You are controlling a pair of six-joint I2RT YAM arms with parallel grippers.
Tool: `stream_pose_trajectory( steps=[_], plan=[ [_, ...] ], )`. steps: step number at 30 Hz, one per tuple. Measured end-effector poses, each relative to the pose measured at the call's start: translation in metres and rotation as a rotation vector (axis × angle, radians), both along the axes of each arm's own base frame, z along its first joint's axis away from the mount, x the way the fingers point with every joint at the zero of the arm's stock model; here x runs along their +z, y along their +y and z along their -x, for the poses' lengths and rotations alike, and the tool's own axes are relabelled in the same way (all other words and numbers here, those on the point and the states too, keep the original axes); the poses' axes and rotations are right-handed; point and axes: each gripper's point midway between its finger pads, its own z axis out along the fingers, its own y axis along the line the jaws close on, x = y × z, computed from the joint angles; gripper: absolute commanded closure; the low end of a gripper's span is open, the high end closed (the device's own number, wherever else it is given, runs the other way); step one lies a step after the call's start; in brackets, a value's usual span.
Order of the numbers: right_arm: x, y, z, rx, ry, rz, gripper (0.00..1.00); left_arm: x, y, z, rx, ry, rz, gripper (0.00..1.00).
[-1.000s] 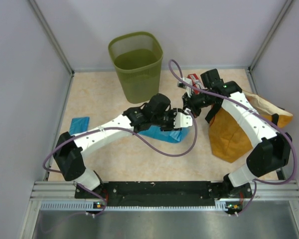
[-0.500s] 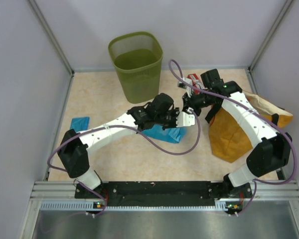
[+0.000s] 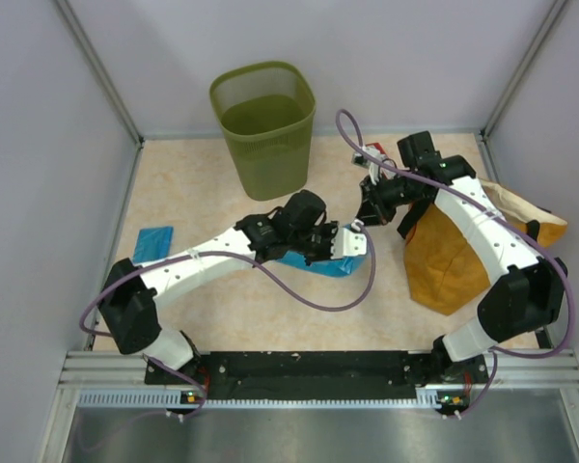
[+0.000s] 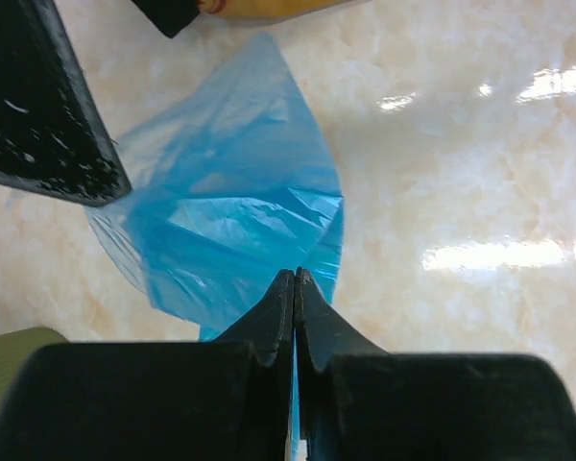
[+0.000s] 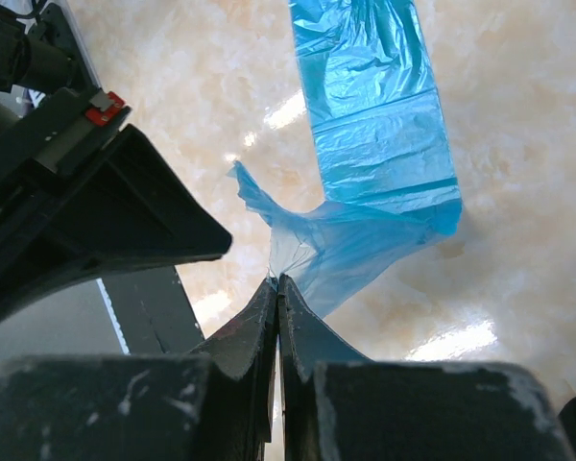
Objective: Put the trash bags into the trash bin
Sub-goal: Unfold the trash bag at the center of the board.
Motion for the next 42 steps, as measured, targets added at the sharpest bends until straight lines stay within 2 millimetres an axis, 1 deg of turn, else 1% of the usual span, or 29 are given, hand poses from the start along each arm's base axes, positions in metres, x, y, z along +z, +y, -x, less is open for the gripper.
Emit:
stream_pose_trajectory(
  steps=[2,5,7,12,15,18,24,27,32,38,40,42],
  plan=[
    [0.000,0.000,0.000,-0.002,0.000,0.000,1.00,0.000,0.006,0.008,-0.013,0.012,0.003,1.00],
    [0.000,-0.001,0.000,-0.002,0.001,-0.001,1.00,0.005,0.012,0.014,-0.015,0.012,0.016,1.00],
    [0.000,0.000,0.000,-0.001,0.002,-0.002,1.00,0.010,0.013,0.013,-0.006,0.002,0.026,0.91],
    [0.001,0.000,0.006,0.008,0.026,-0.011,1.00,0.019,0.012,0.002,0.035,-0.039,0.034,0.70],
    [0.005,0.002,0.009,0.017,0.042,-0.023,1.00,0.028,0.006,-0.009,0.049,-0.088,0.039,0.62],
    [0.008,0.004,0.010,0.025,0.046,-0.037,1.00,0.032,-0.002,-0.015,0.052,-0.126,0.036,0.59],
    [0.006,0.005,0.012,0.036,0.083,-0.052,1.00,0.022,-0.013,-0.014,0.044,-0.186,-0.010,0.56],
    [0.005,0.005,0.013,0.038,0.094,-0.055,1.00,0.022,-0.018,-0.017,0.058,-0.226,-0.017,0.56],
    [0.007,0.004,0.012,0.038,0.099,-0.060,1.00,0.028,-0.018,-0.030,0.108,-0.315,-0.016,0.56],
    [0.004,0.005,0.013,0.043,0.126,-0.068,1.00,0.021,-0.014,-0.039,0.132,-0.409,-0.049,0.56],
    [0.003,0.005,0.013,0.044,0.132,-0.068,1.00,0.019,-0.013,-0.041,0.135,-0.427,-0.056,0.58],
    [0.003,0.005,0.014,0.045,0.137,-0.070,1.00,0.019,-0.013,-0.043,0.133,-0.445,-0.061,0.63]
  ],
)
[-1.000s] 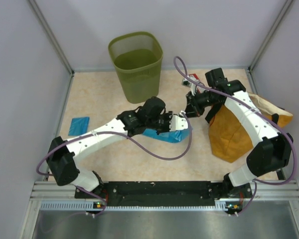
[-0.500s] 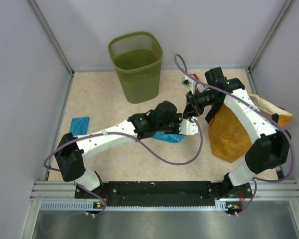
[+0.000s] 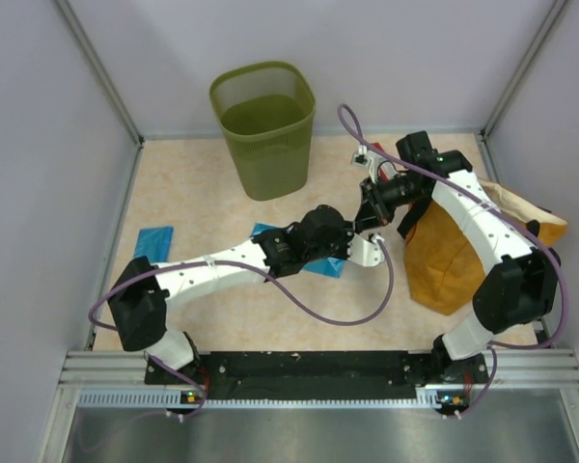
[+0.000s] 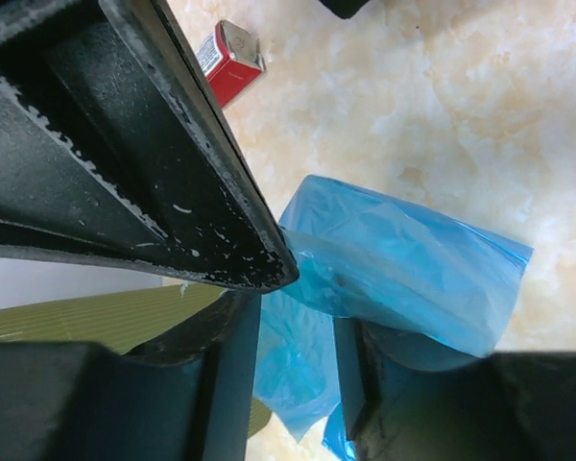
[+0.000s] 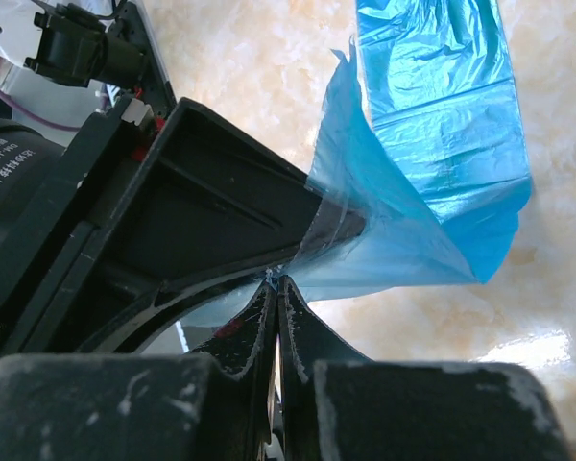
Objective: Put the trash bags into the trash bin
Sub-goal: Unfold the trash bag at the center of the board.
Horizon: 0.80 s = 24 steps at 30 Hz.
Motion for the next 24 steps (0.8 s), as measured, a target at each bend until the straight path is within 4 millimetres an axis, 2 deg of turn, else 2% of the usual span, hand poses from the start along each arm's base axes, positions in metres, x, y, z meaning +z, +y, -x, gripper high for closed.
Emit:
stream_pose_trajectory(
  steps=[5,7,12,19,24],
  plan=[
    [0.000,0.000,0.001,0.002,0.004,-0.001,1.00,-0.003,-0.005,-0.007,0.006,-0.027,-0.001,0.85],
    [-0.001,-0.001,0.002,0.002,0.009,0.005,1.00,-0.007,-0.007,-0.010,0.012,-0.033,-0.009,0.99],
    [-0.001,-0.004,0.000,-0.007,0.010,0.002,1.00,-0.020,-0.008,-0.010,0.006,-0.011,-0.035,1.00],
    [-0.001,-0.009,-0.004,-0.026,0.009,0.000,1.00,-0.026,-0.004,-0.001,-0.014,0.028,-0.060,1.00],
    [-0.003,-0.013,-0.007,-0.038,0.003,0.017,1.00,-0.014,0.009,0.011,-0.022,0.055,-0.061,1.00]
  ],
)
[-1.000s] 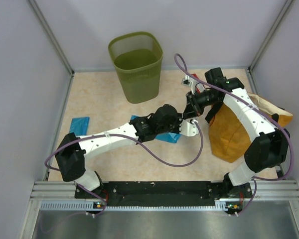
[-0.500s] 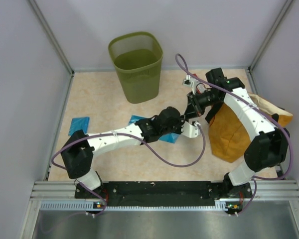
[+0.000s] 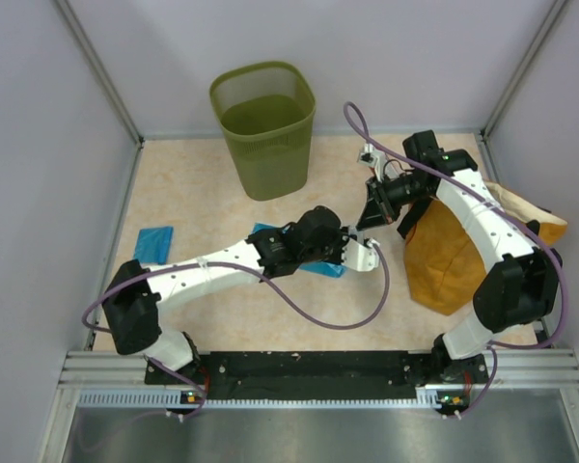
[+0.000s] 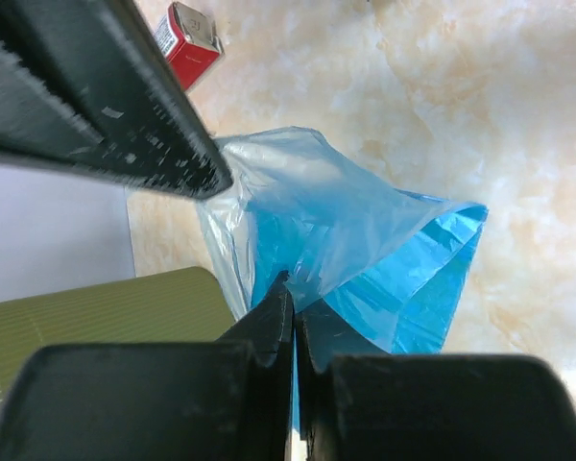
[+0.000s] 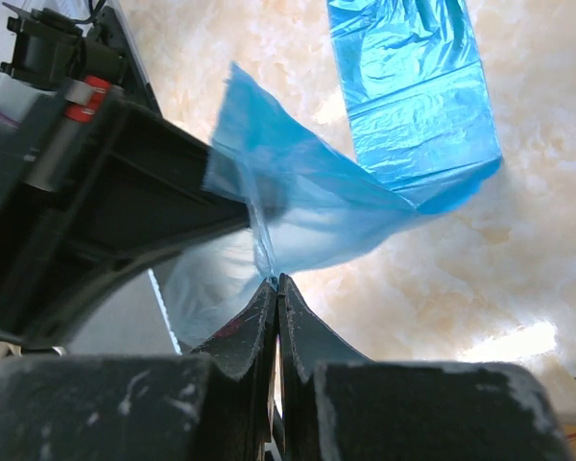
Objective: Put the trash bags into the trash bin
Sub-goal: Unfold the trash bag at the center of the board.
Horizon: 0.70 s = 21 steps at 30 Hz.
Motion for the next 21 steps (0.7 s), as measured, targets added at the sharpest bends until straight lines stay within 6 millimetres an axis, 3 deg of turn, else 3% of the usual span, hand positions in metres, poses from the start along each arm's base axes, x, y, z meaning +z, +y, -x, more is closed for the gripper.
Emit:
stream_pose_trajectory(
  steps=[6,15,21],
  plan=[
    [-0.003,-0.003,-0.002,-0.006,-0.011,0.023,1.00,0.018,0.014,0.017,-0.017,0.037,0.022,1.00],
    [-0.010,-0.010,-0.007,-0.028,-0.027,0.078,1.00,0.013,0.024,0.036,-0.052,0.119,0.002,1.00],
    [-0.015,-0.023,-0.015,-0.067,-0.055,0.139,1.00,0.010,0.044,0.047,-0.050,0.135,-0.023,1.00]
  ],
)
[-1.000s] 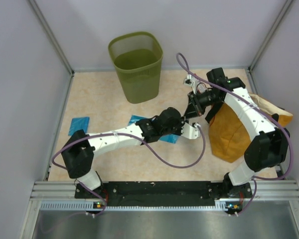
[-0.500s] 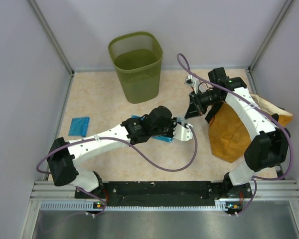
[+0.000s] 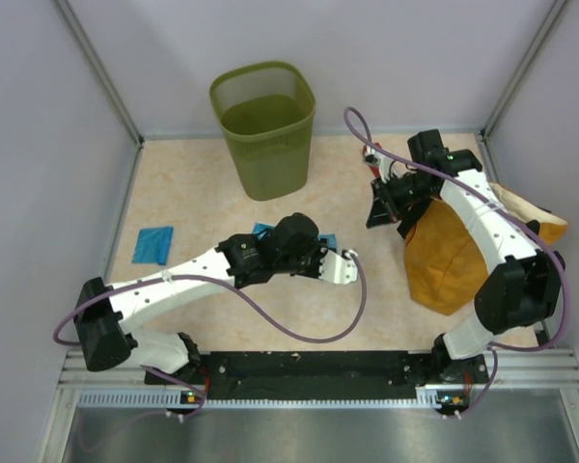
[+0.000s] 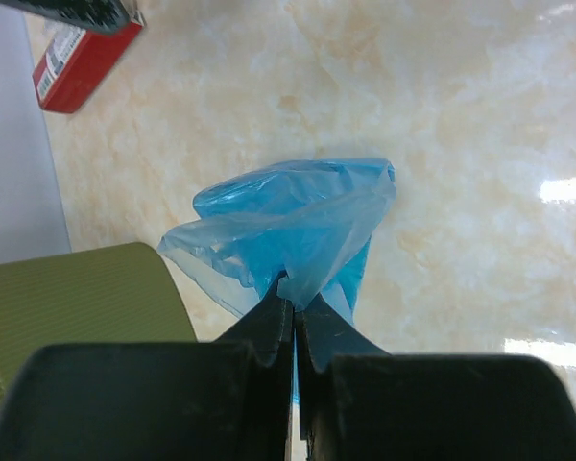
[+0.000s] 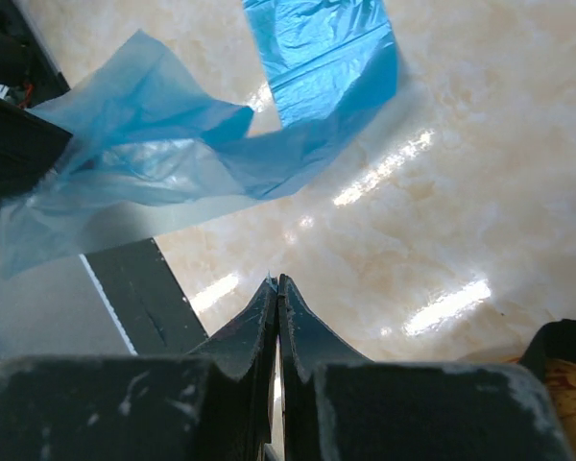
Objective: Put the trash bags into the trash bin
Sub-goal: Unfold the trash bag at the center of the board.
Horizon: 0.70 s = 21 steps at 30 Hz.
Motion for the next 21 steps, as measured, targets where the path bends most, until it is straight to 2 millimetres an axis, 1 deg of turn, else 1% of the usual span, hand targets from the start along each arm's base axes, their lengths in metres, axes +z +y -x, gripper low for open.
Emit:
stream_pose_trajectory(
  steps=[4,7,9,10,12,14,18,21],
  plan=[
    [-0.002,-0.005,-0.003,-0.013,-0.019,0.014,0.99,-0.008,0.014,0.008,0.004,0.017,-0.019,1.00],
    [0.000,-0.003,-0.001,-0.006,-0.017,0.001,0.76,-0.017,0.018,0.012,0.002,0.037,-0.035,1.00],
    [0.001,0.001,0.001,0.008,-0.016,-0.004,0.51,-0.022,0.019,0.014,-0.001,0.047,-0.041,1.00],
    [0.001,0.002,0.002,0.012,-0.017,-0.001,0.48,-0.023,0.019,0.015,-0.002,0.049,-0.042,1.00],
    [0.003,0.011,0.006,0.045,-0.032,0.009,0.46,-0.023,0.019,0.015,-0.005,0.049,-0.041,1.00],
    [0.010,0.026,0.012,0.095,-0.061,0.012,0.42,-0.023,0.018,0.015,-0.007,0.049,-0.041,1.00],
    [0.024,0.051,0.022,0.176,-0.111,0.003,0.41,-0.028,0.017,0.014,-0.016,0.051,-0.057,1.00],
    [0.030,0.061,0.022,0.197,-0.122,-0.004,0.41,-0.034,0.014,0.012,-0.021,0.054,-0.075,1.00]
  ],
)
